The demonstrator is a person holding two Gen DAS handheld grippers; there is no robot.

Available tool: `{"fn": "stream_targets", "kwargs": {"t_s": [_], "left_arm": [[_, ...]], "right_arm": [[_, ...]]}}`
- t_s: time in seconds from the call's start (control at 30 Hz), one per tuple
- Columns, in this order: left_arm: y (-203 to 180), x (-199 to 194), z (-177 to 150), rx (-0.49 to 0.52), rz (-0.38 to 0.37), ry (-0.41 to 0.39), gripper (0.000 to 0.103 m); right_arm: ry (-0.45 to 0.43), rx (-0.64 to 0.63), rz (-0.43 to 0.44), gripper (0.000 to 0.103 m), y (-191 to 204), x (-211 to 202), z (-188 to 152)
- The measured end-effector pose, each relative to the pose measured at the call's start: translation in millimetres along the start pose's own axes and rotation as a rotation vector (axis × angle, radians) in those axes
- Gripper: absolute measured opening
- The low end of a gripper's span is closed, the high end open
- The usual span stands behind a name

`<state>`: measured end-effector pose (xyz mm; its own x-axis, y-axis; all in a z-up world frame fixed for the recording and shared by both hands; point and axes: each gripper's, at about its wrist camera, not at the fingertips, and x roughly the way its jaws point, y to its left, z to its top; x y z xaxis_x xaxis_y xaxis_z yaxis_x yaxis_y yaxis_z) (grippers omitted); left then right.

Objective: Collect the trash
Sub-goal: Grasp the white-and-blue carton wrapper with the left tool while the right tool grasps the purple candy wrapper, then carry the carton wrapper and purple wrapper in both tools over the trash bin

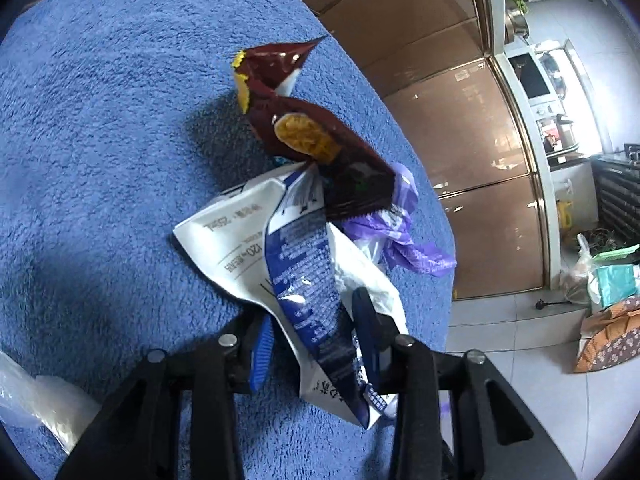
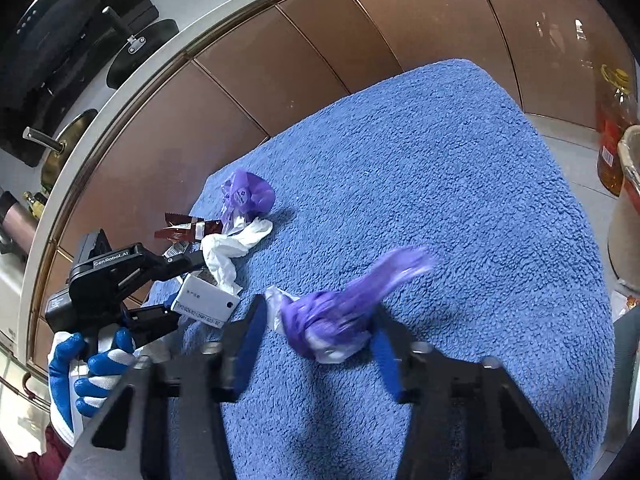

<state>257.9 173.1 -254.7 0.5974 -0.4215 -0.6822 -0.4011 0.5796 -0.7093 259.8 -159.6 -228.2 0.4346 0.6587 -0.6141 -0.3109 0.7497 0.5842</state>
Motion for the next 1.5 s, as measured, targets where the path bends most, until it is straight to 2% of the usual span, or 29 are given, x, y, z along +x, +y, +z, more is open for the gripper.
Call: {"fn": "stream_targets", "kwargs": {"t_s": [0.23, 0.67, 1.07, 1.5], "left_arm": [[5.3, -13.5, -2.5, -0.013, -0.034, -0.008, 0.031], [1.6, -57.5, -23.2, 0.018, -0.095, -0.021, 0.026], [-8.8, -113.6, -47.6, 0.098, -0.136, -0.059, 0.026], [-33.7, -192.3, -81.1, 0.273, -0.134, -0.181, 0.026]], "right_arm": [[-0.018, -0.015, 0.023, 0.033, 5.3, -8.9, -5.0], [-0.074, 0.000, 0.063, 0.032, 21.8, -49.8, -22.5], [-0.142, -0.025, 0.076, 0.032, 50.7, -92.8, -38.4], [-0.233, -0.097, 0.072, 0.032, 93.0, -144.1, -57.3]]}}
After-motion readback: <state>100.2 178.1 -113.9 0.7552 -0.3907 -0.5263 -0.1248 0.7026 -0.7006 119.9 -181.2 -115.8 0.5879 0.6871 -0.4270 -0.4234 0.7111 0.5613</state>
